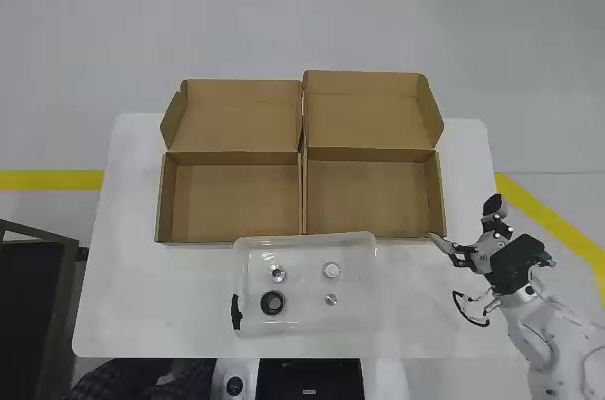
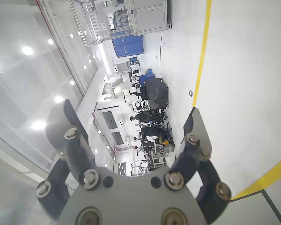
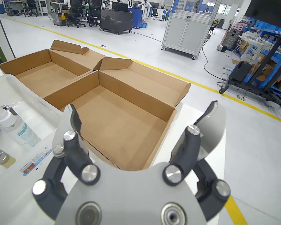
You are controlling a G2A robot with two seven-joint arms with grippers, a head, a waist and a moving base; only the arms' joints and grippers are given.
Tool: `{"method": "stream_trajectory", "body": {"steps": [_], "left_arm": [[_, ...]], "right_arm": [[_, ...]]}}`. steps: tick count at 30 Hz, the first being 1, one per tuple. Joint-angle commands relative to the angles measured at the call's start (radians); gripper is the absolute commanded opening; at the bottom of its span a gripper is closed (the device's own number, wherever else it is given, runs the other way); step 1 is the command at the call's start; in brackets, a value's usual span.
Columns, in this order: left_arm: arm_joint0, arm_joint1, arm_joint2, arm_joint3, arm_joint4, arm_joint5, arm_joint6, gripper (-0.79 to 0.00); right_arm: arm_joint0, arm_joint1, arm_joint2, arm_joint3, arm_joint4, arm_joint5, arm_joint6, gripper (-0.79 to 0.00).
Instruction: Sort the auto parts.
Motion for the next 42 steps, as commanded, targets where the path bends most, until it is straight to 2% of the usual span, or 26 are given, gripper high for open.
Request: {"method": "stream_trajectory", "body": {"steps": [1, 19, 26, 33, 42], "left_arm": [[0.000, 0.000, 0.000, 0.000, 0.000, 0.000, 0.000, 0.000], [0.000, 0.000, 0.000, 0.000, 0.000, 0.000, 0.000, 0.000], [0.000, 0.000, 0.000, 0.000, 0.000, 0.000, 0.000, 0.000], [0.000, 0.000, 0.000, 0.000, 0.000, 0.000, 0.000, 0.000], [0.000, 0.000, 0.000, 0.000, 0.000, 0.000, 0.000, 0.000]], "right_arm": [[0.000, 0.000, 0.000, 0.000, 0.000, 0.000, 0.000, -0.001], [0.006, 0.001, -0.007, -0.009, -0.015, -0.007, 0.014, 0.000], [0.045, 0.011, -0.052, -0.032, -0.084, -0.108, 0.073, 0.000], [0.094, 0.026, -0.110, -0.056, -0.170, -0.261, 0.122, 0.000], [0.144, 0.034, -0.225, -0.099, -0.225, -0.361, 0.192, 0.000]]}}
